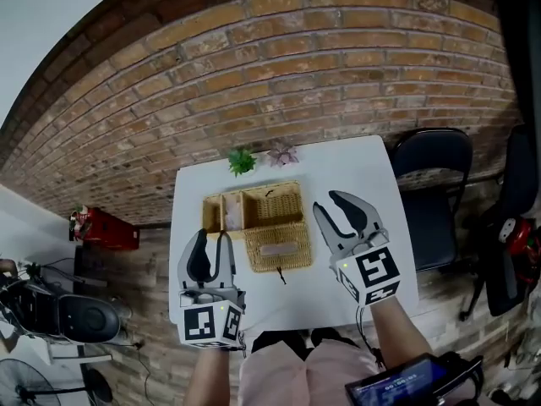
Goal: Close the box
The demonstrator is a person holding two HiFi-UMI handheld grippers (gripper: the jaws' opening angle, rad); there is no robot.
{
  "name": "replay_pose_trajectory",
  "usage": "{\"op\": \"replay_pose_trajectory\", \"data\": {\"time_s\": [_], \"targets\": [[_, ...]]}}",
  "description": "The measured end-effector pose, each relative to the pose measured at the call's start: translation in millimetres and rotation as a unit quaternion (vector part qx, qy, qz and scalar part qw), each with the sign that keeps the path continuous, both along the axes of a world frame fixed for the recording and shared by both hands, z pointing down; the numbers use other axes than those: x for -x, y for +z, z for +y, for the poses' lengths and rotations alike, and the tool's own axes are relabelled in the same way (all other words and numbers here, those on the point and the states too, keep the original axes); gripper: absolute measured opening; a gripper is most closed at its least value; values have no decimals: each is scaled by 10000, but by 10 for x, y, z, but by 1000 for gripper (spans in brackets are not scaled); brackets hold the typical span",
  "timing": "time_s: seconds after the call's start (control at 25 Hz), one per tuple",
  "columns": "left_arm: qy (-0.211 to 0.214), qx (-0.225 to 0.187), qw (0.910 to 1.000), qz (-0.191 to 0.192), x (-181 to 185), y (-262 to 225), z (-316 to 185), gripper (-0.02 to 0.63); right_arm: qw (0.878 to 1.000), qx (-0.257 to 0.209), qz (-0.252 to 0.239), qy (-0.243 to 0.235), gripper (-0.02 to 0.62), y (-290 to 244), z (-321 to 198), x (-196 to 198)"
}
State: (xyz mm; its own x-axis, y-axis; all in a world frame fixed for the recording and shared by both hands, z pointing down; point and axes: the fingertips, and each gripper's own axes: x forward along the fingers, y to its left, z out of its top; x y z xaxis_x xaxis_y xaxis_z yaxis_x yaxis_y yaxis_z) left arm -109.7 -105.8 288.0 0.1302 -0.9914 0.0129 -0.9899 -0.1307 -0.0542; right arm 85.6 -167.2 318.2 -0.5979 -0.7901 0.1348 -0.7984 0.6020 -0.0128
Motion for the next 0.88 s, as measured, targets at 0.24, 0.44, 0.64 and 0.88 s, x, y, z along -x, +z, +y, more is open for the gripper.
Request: {"op": "replay_pose_trajectory", "data": {"time_s": [0.24,0.44,0.64,0.88], "targets": [[-35,214,9997,62,72,176,-179,159,9997,212,65,-144,133,177,-178,80],[202,539,9981,233,60,544,-252,173,9980,551,208,-241,141,481,-200,152],[567,867,9941,312,60,976,-223,206,9935,1008,322,-420,172,958,-58,290],[889,1464,9839,510,74,1572,-1,245,9825,1719,502,-513,198,1599,321,368]]}}
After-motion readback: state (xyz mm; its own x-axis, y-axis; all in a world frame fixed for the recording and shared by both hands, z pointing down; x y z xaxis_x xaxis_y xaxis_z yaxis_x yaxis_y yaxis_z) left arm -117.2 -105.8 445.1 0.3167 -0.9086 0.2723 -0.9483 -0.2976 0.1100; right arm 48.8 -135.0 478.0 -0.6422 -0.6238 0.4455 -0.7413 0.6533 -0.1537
